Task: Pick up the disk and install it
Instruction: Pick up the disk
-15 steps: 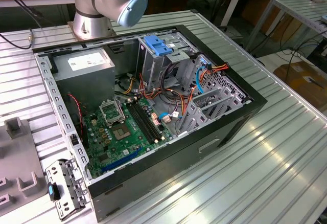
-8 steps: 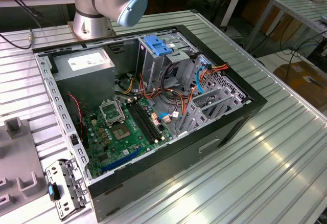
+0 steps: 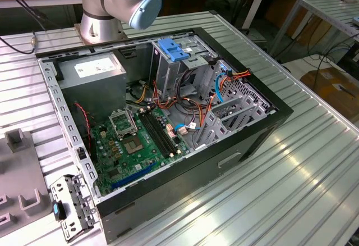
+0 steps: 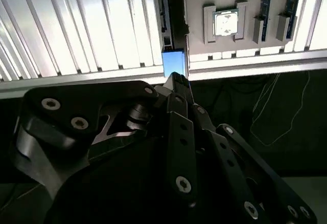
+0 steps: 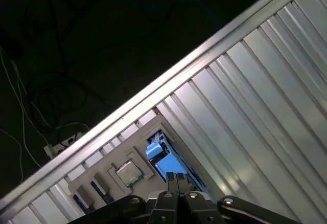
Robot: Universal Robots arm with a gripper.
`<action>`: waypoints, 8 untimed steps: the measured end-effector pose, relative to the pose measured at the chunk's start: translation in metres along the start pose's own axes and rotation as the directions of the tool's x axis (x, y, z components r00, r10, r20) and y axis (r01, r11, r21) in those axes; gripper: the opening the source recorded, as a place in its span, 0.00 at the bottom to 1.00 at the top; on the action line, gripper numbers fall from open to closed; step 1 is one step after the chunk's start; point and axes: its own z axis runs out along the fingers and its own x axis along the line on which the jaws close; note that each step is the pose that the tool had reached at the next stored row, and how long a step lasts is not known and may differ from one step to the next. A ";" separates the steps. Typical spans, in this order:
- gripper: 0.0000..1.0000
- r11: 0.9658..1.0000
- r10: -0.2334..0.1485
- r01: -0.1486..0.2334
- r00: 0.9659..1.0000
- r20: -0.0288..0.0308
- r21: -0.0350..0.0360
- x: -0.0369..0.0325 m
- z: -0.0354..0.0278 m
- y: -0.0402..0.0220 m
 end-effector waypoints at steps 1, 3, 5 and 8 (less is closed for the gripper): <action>0.11 0.999 -0.034 0.034 0.999 0.000 0.000 0.0000 0.0000 0.0000; 0.11 0.995 -0.101 0.101 0.995 -0.001 -0.001 0.0000 0.0000 0.0000; 0.11 0.994 -0.107 0.107 0.994 -0.001 -0.001 0.0000 0.0000 0.0000; 0.11 0.994 -0.108 0.108 0.994 -0.001 -0.001 0.0000 0.0000 0.0000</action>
